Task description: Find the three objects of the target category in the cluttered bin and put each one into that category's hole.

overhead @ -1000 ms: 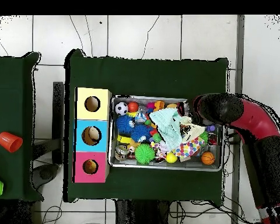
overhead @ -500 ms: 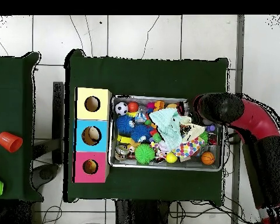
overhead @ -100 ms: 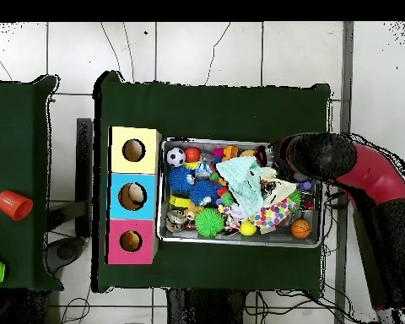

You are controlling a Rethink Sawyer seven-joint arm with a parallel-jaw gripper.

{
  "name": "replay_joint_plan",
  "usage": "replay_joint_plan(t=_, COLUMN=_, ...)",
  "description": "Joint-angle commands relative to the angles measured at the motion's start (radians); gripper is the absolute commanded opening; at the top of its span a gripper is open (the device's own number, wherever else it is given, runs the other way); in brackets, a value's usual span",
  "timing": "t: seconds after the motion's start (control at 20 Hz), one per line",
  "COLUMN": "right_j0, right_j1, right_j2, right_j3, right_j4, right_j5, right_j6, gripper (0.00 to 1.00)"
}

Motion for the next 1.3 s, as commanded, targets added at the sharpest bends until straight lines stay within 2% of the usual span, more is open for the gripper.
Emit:
replay_joint_plan(t=0.05, right_j0=0.041, right_j1=-0.052, right_j2=-0.060, right_j3=0.103, right_j4=0.047, right_j5=0.070, right_j6=0.170, gripper=1.00)
replay_joint_plan(t=0.25, right_j0=0.061, right_j1=-0.062, right_j2=-0.080, right_j3=0.114, right_j4=0.075, right_j5=0.074, right_j6=0.176, gripper=1.00)
replay_joint_plan(t=0.65, right_j0=0.096, right_j1=-0.076, right_j2=-0.109, right_j3=0.176, right_j4=0.103, right_j5=-0.037, right_j6=0.214, gripper=1.00)
replay_joint_plan(t=0.9, right_j0=0.130, right_j1=-0.050, right_j2=-0.137, right_j3=0.211, right_j4=0.098, right_j5=-0.129, right_j6=0.245, gripper=1.00)
replay_joint_plan(t=1.3, right_j0=0.183, right_j1=-0.023, right_j2=-0.186, right_j3=0.259, right_j4=0.112, right_j5=-0.184, right_j6=0.264, gripper=1.00)
